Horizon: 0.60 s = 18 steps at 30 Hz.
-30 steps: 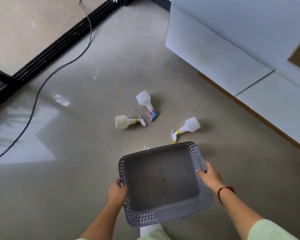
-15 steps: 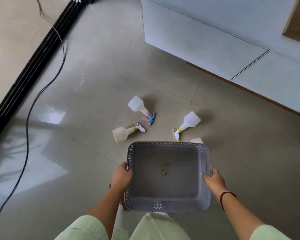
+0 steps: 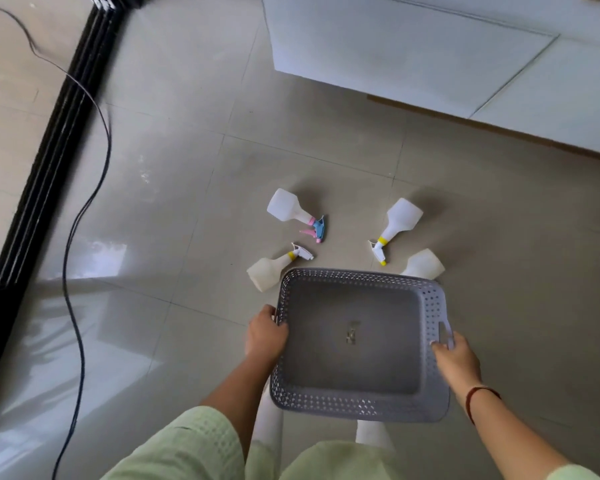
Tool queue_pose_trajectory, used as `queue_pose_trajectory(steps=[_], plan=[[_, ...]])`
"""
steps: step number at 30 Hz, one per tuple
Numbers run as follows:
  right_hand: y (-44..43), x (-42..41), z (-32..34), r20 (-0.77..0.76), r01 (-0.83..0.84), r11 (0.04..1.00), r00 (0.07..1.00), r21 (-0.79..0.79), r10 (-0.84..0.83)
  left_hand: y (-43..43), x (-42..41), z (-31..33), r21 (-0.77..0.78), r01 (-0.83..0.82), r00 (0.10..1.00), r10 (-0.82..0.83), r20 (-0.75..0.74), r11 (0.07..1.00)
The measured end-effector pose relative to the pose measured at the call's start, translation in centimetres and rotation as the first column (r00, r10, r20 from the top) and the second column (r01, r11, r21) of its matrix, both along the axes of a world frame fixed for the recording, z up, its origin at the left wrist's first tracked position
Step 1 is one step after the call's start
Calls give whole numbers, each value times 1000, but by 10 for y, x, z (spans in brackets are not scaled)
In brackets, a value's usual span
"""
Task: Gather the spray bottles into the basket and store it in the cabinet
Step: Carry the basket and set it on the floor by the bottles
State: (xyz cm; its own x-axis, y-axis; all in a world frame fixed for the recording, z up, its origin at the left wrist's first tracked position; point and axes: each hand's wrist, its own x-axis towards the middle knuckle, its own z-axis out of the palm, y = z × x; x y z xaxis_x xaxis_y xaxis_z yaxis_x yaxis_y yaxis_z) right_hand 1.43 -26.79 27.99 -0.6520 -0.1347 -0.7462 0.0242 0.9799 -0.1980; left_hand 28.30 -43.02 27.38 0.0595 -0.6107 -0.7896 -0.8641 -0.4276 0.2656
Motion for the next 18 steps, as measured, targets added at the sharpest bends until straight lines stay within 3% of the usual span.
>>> queue_pose_trajectory(steps=[4,10,13,18], plan=[[-60,45,-10,-23,-85,993,996,-83,84,-19,67,-14,26,-158,987,158,23,987],[-176,120,-39,-56,-414,891,910,-185,411,-9,165,-36,10,-489,868,485,111,872],[-228,160,-50,-75,-548,809,835,-212,546,4,196,-49,-20,-650,753,647,120,760],[-295,226,-73,-107,-736,586,649,-340,753,26,233,-82,-59,-878,469,877,105,476]])
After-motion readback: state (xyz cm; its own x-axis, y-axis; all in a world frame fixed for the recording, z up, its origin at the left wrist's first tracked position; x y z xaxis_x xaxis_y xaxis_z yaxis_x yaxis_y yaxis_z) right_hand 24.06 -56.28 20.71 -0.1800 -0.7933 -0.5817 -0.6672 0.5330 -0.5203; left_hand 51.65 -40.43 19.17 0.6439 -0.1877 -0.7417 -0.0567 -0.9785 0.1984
